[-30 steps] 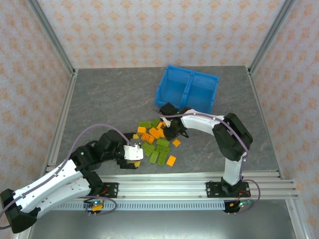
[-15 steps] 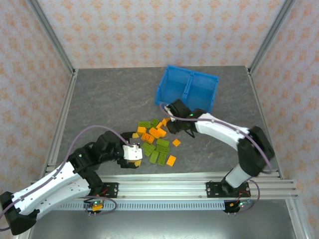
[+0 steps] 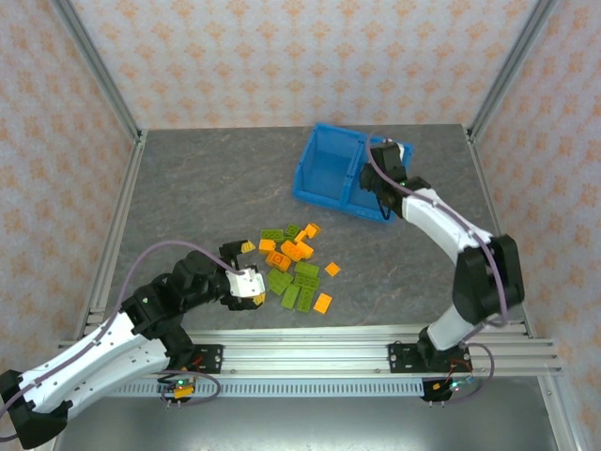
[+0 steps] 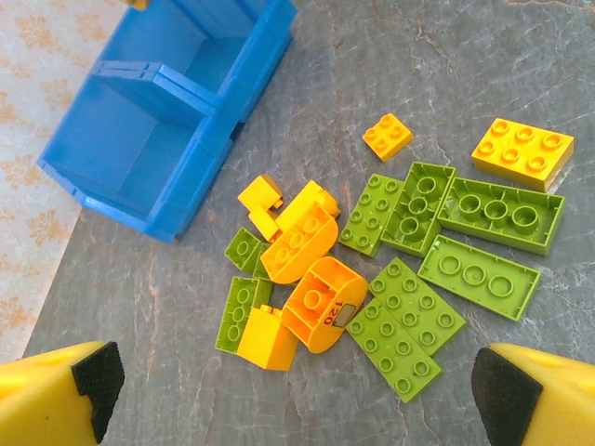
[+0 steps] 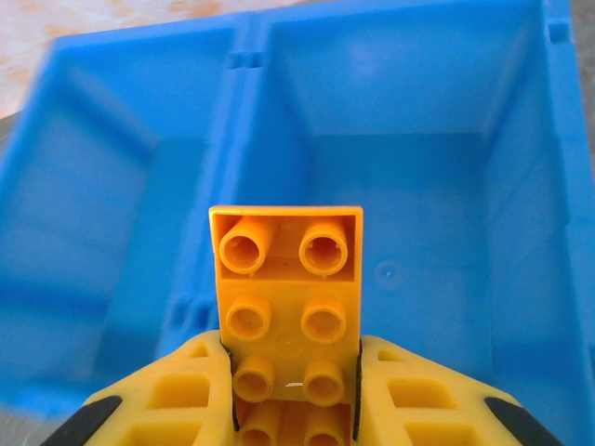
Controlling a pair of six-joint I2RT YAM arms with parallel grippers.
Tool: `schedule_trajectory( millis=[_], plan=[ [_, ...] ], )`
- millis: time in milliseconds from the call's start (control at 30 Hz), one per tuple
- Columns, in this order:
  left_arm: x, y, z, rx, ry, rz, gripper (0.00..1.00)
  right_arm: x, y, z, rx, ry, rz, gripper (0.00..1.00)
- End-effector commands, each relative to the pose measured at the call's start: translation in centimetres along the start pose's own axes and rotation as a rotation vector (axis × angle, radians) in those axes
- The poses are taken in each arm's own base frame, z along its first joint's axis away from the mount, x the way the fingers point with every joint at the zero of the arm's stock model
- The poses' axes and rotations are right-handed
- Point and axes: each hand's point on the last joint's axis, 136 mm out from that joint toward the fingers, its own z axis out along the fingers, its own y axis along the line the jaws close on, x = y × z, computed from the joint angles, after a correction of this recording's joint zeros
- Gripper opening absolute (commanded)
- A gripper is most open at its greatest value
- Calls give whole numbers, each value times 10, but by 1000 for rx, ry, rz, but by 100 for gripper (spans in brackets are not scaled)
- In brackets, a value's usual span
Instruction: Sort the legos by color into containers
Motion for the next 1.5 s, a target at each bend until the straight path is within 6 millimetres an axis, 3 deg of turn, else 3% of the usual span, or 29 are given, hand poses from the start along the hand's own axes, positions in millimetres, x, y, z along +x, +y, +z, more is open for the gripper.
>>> schedule_trajectory(
  millis=[0,200,367,433,600,667,767,867,933,1100,1167,1267,1467],
  plan=[
    [-5,11,-5,-46,-11,-11,99,-12,-5,28,33,-7,137,27],
    [-7,11,-7,-47,-22,-12,99,-2,-16,78,90,52,192,33],
    [-5,7,-5,-29,-14,-3,99,-1,-18,90,107,56,213,42],
    [-4,6,-4,-24,-13,-4,99,-6,-17,85,102,43,220,47],
    [-3,5,-3,-16,-8,2,99,-23,-11,60,68,9,224,50],
    [-2,5,-2,-15,-2,0,99,-31,-7,40,32,-12,232,50],
    [-2,2,-1,-1,-1,-6,99,-24,4,-1,-46,-24,220,50],
    [-1,-2,-1,22,5,5,99,13,26,-47,-117,26,86,51],
    [2,-10,-1,63,16,35,99,56,41,-74,-175,109,-69,54],
    [3,-15,2,99,23,53,99,178,53,-116,-268,421,-376,60],
    [2,-16,5,107,20,52,99,212,45,-121,-231,501,-545,64],
    [2,-20,7,132,22,50,99,237,33,-116,-165,568,-679,65],
    [5,-23,8,145,39,43,99,252,17,-93,-60,639,-795,66]
  ],
)
